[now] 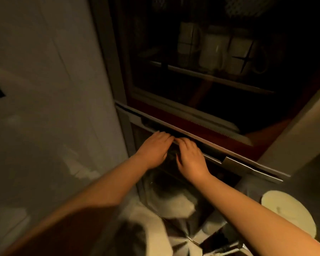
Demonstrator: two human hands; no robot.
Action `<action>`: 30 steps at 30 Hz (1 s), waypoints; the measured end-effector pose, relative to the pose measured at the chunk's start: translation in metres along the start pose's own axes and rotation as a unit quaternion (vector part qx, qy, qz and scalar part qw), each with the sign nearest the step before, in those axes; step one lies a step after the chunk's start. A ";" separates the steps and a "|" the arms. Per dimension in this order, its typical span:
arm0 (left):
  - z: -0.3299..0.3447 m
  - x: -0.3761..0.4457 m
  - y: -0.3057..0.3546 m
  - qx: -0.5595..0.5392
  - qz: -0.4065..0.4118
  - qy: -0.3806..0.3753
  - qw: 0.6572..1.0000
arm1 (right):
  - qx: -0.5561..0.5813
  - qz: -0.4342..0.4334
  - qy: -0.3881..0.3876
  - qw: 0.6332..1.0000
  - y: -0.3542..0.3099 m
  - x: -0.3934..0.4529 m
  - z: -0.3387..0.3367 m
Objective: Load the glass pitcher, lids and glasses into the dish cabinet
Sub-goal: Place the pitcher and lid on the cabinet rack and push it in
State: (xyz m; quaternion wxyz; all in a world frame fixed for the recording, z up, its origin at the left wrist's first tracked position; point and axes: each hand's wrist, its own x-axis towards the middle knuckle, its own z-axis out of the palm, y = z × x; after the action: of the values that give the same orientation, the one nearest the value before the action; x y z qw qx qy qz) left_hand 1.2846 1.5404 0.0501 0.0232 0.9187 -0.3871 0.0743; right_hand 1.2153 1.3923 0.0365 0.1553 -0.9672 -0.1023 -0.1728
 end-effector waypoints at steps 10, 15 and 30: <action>0.001 -0.004 -0.007 -0.033 0.046 0.013 0.998 | -0.044 0.152 0.026 0.987 -0.036 -0.001 0.015; 0.000 -0.004 -0.005 -0.050 0.038 0.005 0.998 | -0.033 0.183 0.044 0.982 -0.040 0.004 0.013; -0.001 -0.005 0.008 -0.025 0.003 0.023 0.999 | -0.015 0.174 0.056 0.983 -0.033 0.008 0.010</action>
State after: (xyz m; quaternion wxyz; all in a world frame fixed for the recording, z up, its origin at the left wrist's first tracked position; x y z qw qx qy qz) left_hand 1.2759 1.5386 0.0505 0.0546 0.9149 -0.3907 0.0858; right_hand 1.2179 1.4275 0.0392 0.1738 -0.9612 0.0792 -0.1989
